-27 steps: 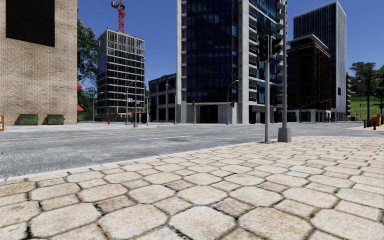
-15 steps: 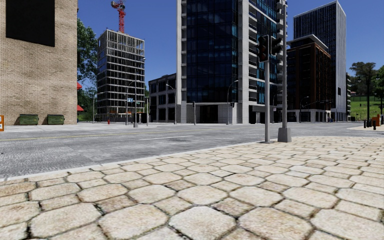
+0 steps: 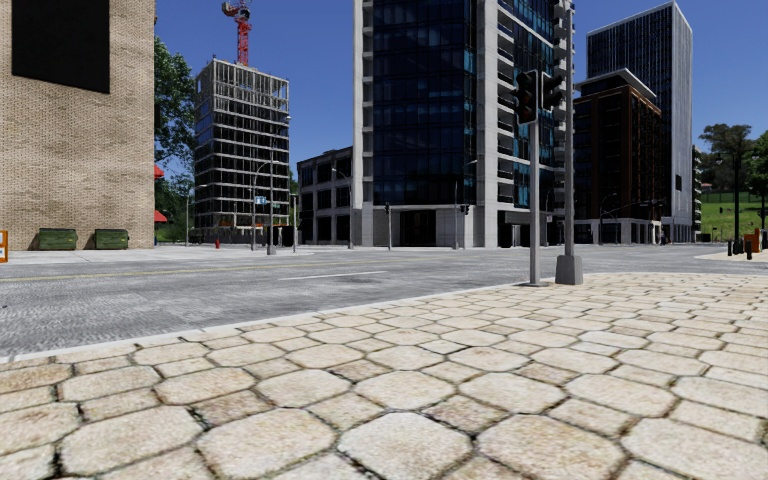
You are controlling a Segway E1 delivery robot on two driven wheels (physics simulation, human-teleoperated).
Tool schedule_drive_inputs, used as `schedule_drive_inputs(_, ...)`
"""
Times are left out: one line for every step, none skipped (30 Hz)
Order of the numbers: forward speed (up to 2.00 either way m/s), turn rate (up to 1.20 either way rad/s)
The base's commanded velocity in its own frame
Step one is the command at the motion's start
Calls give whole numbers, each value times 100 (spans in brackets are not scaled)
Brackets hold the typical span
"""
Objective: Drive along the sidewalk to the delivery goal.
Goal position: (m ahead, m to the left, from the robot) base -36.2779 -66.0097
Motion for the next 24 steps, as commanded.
schedule_drive_inputs(0, 0)
schedule_drive_inputs(0, 0)
schedule_drive_inputs(0, 0)
schedule_drive_inputs(0, -4)
schedule_drive_inputs(1, -24)
schedule_drive_inputs(19, -35)
schedule_drive_inputs(26, -38)
schedule_drive_inputs(26, -38)
schedule_drive_inputs(38, -39)
schedule_drive_inputs(46, -40)
schedule_drive_inputs(57, -40)
schedule_drive_inputs(66, -45)
schedule_drive_inputs(66, -45)
schedule_drive_inputs(69, -47)
schedule_drive_inputs(77, -48)
schedule_drive_inputs(84, -49)
schedule_drive_inputs(84, -49)
schedule_drive_inputs(92, -49)
schedule_drive_inputs(96, -49)
schedule_drive_inputs(97, -49)
schedule_drive_inputs(98, -49)
schedule_drive_inputs(98, -49)
schedule_drive_inputs(98, -49)
schedule_drive_inputs(98, -49)
